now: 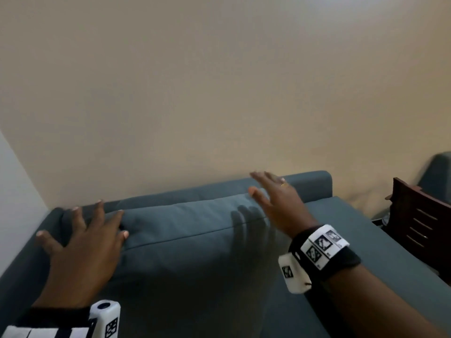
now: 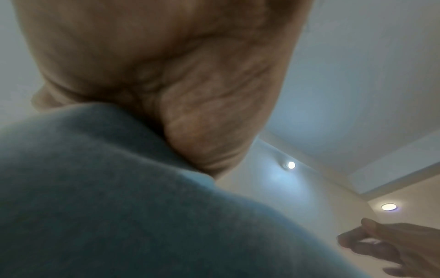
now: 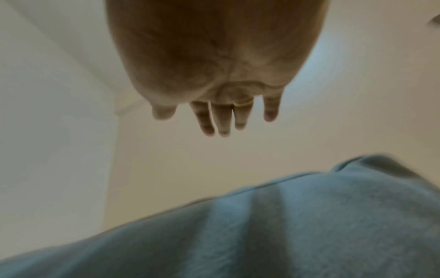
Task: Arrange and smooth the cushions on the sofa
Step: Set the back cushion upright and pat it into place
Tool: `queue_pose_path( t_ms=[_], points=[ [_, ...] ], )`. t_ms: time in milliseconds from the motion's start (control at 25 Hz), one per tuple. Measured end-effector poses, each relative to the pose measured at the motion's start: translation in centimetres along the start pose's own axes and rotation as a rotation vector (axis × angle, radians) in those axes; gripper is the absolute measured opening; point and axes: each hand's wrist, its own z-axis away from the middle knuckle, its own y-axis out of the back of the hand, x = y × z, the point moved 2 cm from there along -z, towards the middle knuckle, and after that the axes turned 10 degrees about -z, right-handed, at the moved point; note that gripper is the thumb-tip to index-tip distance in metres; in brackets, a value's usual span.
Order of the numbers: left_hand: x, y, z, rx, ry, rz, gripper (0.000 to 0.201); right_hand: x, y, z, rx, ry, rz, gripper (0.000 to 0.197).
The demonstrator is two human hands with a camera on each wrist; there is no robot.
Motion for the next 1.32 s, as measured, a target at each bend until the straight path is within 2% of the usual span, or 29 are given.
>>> queue_pose_path(
  t_ms=[40, 80, 160, 200, 240, 320, 360, 400, 440, 480, 560, 640, 680, 720, 760, 800, 840, 880, 920, 960, 1000, 1040, 1080, 1120, 1160, 1200, 1240, 1280, 1320],
  points=[
    [0.1, 0.3, -0.1, 0.033, 0.015, -0.042, 0.048, 0.7, 1.0, -0.4, 0.126, -0.022, 0.01, 0.062],
    [0.2, 0.7, -0.2, 0.061, 0.014, -0.09, 0.047, 1.2, 0.6, -0.1, 0.103, -0.064, 0.084, 0.065],
    [0.5, 1.0, 0.0, 0.061, -0.039, -0.086, 0.05, 3.6, -1.9, 0.4, -0.311, -0.131, 0.276, 0.066],
    [0.6, 0.8, 0.3, 0.054, -0.075, -0.033, 0.051, 4.1, -1.9, 0.5, -0.372, -0.152, 0.239, 0.063],
    [0.7, 0.8, 0.3, 0.068, -0.1, 0.031, 0.049, 4.8, -0.7, -0.5, -0.307, -0.173, 0.184, 0.061],
    [0.4, 1.2, 0.7, 0.177, -0.049, 0.188, 0.037, 5.1, 2.4, -2.0, 0.109, -0.124, 0.027, 0.06],
    [0.2, 1.3, 0.9, 0.182, 0.0, 0.242, 0.037, 5.1, 2.4, -2.0, 0.157, -0.149, 0.06, 0.066],
    [0.0, 1.6, 1.2, 0.162, 0.03, 0.273, 0.046, 5.0, 1.2, -1.0, 0.079, -0.157, 0.092, 0.081],
    [0.0, 1.7, 1.5, 0.141, 0.033, 0.29, 0.059, 5.4, -1.3, 0.2, -0.134, -0.18, 0.126, 0.099],
    [0.1, 1.5, 1.9, 0.119, 0.029, 0.273, 0.07, 5.8, -2.9, 1.0, -0.32, -0.206, 0.141, 0.101],
    [0.3, 1.0, 2.2, 0.127, 0.031, 0.215, 0.08, 5.7, -1.0, -0.2, -0.21, -0.251, 0.014, 0.067],
    [0.0, 0.7, 2.3, 0.131, 0.045, 0.162, 0.079, 4.4, 2.4, -1.8, 0.247, -0.114, -0.129, 0.053],
    [-0.1, 0.7, 2.4, 0.13, 0.049, 0.161, 0.079, 3.6, 2.4, -1.8, 0.332, -0.062, -0.11, 0.051],
    [0.0, 0.9, 2.5, 0.131, 0.049, 0.166, 0.078, 2.8, 1.4, -1.2, 0.277, 0.007, -0.061, 0.053],
    [0.1, 0.9, 2.9, 0.134, 0.046, 0.159, 0.077, 2.2, -1.2, -0.3, 0.066, 0.071, 0.068, 0.06],
    [0.2, 0.8, 3.2, 0.138, 0.042, 0.14, 0.076, 1.8, -3.0, 0.5, -0.234, 0.052, 0.197, 0.069],
    [0.3, 0.5, 3.5, 0.136, 0.042, 0.138, 0.076, 1.4, -3.0, 0.7, -0.323, 0.023, 0.199, 0.074],
    [0.6, 0.7, 3.7, 0.135, 0.046, 0.16, 0.076, 2.3, -1.6, -0.5, -0.252, -0.034, 0.136, 0.069],
    [0.9, 0.9, 3.6, 0.156, 0.05, 0.176, 0.076, 2.5, 0.5, -1.5, 0.037, -0.002, -0.046, 0.06],
    [1.1, 0.9, 3.6, 0.174, 0.057, 0.174, 0.075, 1.9, 2.1, -1.8, 0.25, 0.016, -0.08, 0.055],
    [1.3, 1.0, 3.6, 0.172, 0.067, 0.181, 0.073, 1.5, 2.2, -1.7, 0.339, 0.019, -0.117, 0.055],
    [1.6, 1.2, 3.9, 0.16, 0.08, 0.197, 0.071, 0.5, 1.2, -1.1, 0.228, 0.08, -0.014, 0.058],
    [1.9, 1.5, 4.0, 0.168, 0.083, 0.202, 0.068, 0.9, -1.8, -0.7, -0.004, 0.13, 0.131, 0.062],
    [2.1, 1.6, 4.1, 0.195, 0.08, 0.176, 0.066, 0.7, -3.4, -0.1, -0.28, 0.098, 0.258, 0.063],
    [2.5, 1.6, 4.3, 0.215, 0.083, 0.158, 0.065, 0.8, -3.3, -0.1, -0.345, 0.042, 0.234, 0.061],
    [2.9, 1.8, 4.5, 0.214, 0.095, 0.169, 0.066, 1.3, -2.0, -1.0, -0.207, 0.006, 0.141, 0.058],
    [3.0, 2.0, 4.4, 0.222, 0.114, 0.178, 0.066, 0.6, -0.3, -2.2, 0.092, 0.063, -0.033, 0.053],
    [3.3, 2.2, 4.3, 0.23, 0.114, 0.174, 0.066, 0.2, 0.8, -2.3, 0.21, 0.064, -0.077, 0.052],
    [3.2, 2.2, 4.1, 0.23, 0.102, 0.172, 0.066, -1.1, 0.7, -2.0, 0.182, 0.073, -0.082, 0.057]
  ],
)
